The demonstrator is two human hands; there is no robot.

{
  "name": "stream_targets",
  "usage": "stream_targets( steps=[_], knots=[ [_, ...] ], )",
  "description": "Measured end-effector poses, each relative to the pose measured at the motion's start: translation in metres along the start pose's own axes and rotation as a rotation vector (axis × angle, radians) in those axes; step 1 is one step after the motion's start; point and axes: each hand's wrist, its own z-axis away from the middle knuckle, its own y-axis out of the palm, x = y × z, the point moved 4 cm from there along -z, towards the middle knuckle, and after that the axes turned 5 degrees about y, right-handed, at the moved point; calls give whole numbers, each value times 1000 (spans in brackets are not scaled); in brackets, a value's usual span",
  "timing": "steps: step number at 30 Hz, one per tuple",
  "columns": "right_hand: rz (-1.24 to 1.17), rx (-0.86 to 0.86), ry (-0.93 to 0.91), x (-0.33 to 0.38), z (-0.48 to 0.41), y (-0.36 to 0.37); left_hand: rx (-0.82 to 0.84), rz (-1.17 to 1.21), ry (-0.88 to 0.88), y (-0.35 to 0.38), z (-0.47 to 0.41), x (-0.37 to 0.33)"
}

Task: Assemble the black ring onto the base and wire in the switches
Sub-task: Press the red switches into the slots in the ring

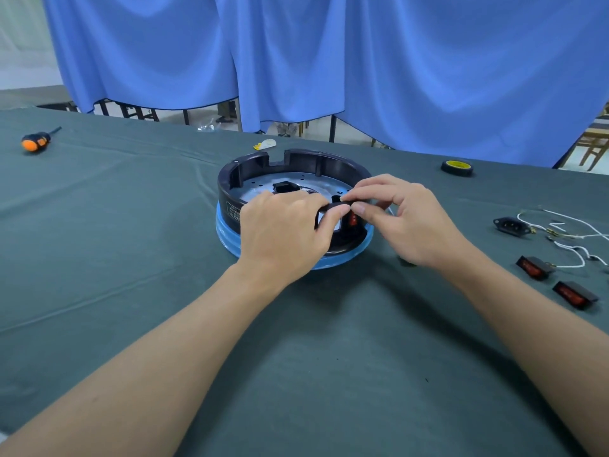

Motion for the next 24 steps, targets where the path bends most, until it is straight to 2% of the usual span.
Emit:
stream_targets(
  steps=[3,7,12,17,19,24],
  knots=[
    [-18,-10,29,1,-2,-1,-22,0,17,2,0,1],
    [79,-39,-11,4,2,4,-36,7,23,6,2,1],
    [118,-67,24,-3,0,3,-45,41,111,3,4,5],
    [215,-113,-30,2,5,6,-13,10,74,3,6,9],
    [245,-106,-49,2,9,-3,-8,18,70,4,7,9],
    [456,-92,57,-18,28,-52,-5,-7,82,4,7,4]
  ],
)
